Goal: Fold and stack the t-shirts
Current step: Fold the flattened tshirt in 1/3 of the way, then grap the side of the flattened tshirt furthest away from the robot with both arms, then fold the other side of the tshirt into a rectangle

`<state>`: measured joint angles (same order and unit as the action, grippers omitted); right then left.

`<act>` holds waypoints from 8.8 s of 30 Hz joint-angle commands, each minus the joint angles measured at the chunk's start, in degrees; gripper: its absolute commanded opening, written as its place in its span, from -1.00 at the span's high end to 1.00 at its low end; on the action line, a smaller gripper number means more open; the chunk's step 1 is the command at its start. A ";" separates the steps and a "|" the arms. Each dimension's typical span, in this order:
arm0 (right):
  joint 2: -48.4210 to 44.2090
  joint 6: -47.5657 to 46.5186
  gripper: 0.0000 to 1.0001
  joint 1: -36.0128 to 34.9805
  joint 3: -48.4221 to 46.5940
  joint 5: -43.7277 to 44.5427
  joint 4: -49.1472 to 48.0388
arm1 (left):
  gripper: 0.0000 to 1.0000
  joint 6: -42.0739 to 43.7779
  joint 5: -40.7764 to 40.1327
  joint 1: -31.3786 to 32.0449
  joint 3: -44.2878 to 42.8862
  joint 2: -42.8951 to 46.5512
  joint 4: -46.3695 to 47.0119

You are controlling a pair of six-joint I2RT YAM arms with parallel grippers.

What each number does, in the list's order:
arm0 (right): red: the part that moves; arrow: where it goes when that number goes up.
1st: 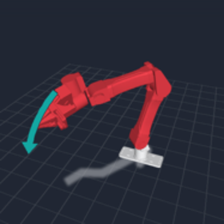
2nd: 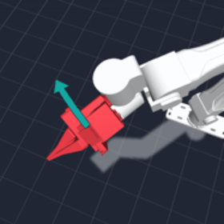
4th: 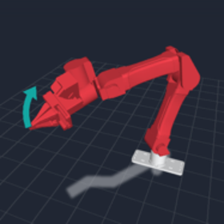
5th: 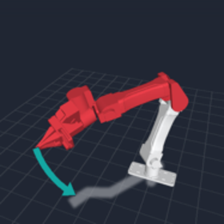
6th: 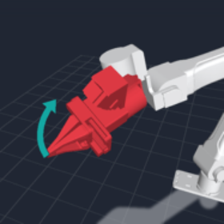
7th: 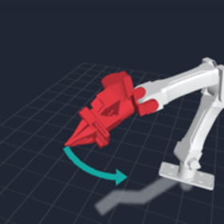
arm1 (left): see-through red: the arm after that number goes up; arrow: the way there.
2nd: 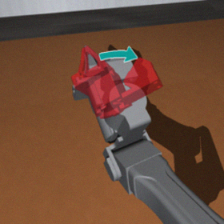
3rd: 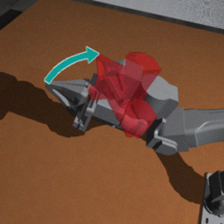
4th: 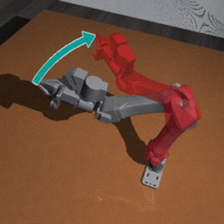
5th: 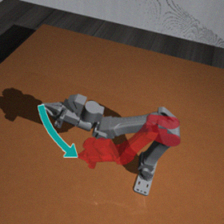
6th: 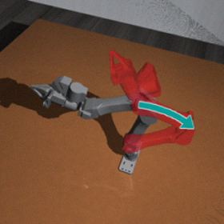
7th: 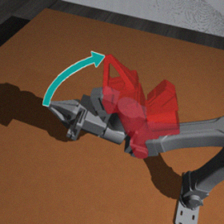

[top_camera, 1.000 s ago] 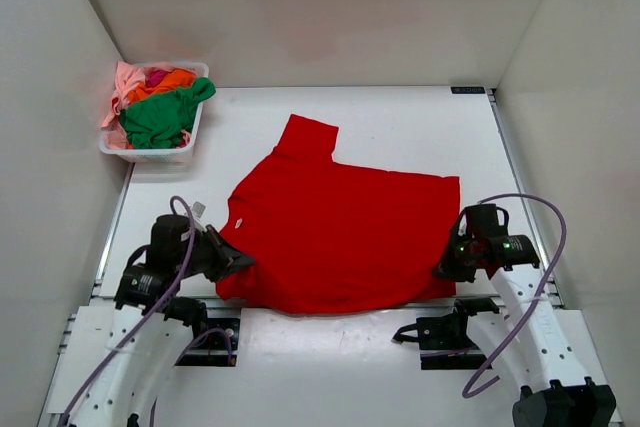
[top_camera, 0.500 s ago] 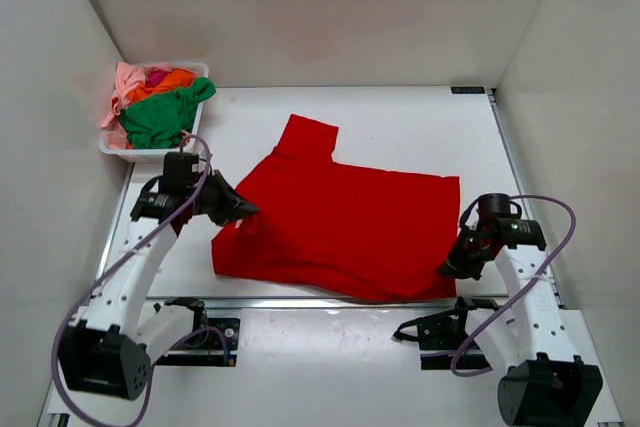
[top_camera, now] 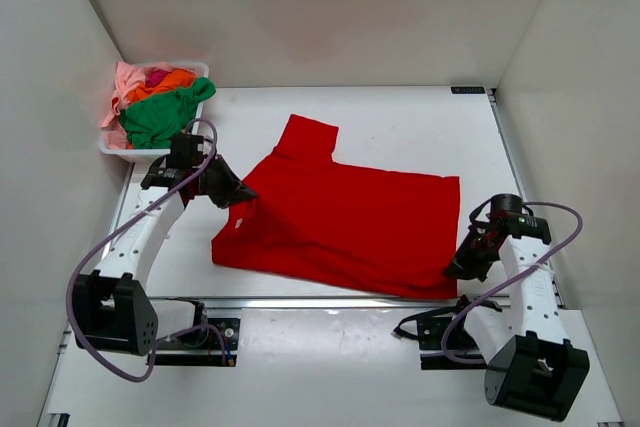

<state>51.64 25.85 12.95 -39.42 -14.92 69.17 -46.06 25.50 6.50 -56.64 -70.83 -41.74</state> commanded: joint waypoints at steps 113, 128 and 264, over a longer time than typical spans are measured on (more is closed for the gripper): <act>25.25 -3.87 0.07 -11.80 -14.36 13.15 -30.23 | -0.11 9.15 -23.74 9.58 -28.62 -36.30 1.04; 51.53 -8.79 -0.02 -15.49 -30.78 12.90 -30.59 | -0.07 3.70 -25.41 9.15 -37.14 -52.74 -0.89; 64.56 -9.23 0.99 -10.49 -52.26 7.18 -43.77 | 1.00 15.66 -19.17 4.48 -42.69 -41.42 5.26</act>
<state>120.51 18.59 2.28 -92.71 -5.85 27.97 -30.04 4.34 10.00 -103.53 -117.08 -37.23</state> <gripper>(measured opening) 0.028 0.022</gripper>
